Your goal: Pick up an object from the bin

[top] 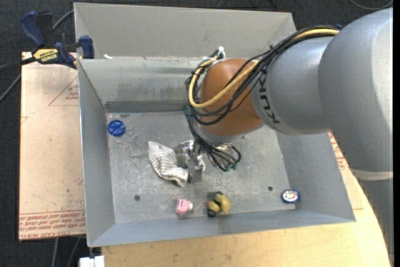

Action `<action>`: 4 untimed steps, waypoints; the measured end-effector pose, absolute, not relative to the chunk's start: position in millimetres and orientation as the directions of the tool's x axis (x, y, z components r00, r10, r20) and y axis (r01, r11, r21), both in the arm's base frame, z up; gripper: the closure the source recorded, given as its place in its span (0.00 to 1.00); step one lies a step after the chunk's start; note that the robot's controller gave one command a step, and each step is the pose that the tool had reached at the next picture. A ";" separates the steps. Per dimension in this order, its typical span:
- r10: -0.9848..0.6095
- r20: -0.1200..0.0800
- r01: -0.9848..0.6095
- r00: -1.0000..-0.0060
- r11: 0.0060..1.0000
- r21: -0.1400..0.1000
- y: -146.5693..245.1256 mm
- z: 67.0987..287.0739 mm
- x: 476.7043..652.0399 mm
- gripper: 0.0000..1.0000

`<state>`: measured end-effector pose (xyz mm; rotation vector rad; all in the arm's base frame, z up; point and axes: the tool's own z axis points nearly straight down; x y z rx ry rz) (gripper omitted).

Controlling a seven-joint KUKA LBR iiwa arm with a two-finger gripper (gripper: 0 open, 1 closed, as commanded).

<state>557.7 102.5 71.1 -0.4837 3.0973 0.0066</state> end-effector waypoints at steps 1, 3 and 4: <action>-0.305 -0.007 -0.305 -0.952 0.952 0.003 102.5 71.1 557.7 1.00; -0.305 -0.007 -0.305 -0.952 0.952 0.003 102.5 71.1 557.7 1.00; -0.449 -0.013 -0.449 -0.893 0.893 0.003 102.1 75.2 615.3 1.00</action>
Offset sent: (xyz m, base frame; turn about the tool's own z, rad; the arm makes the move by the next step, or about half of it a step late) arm 0.0000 0.0000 0.0000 0.0000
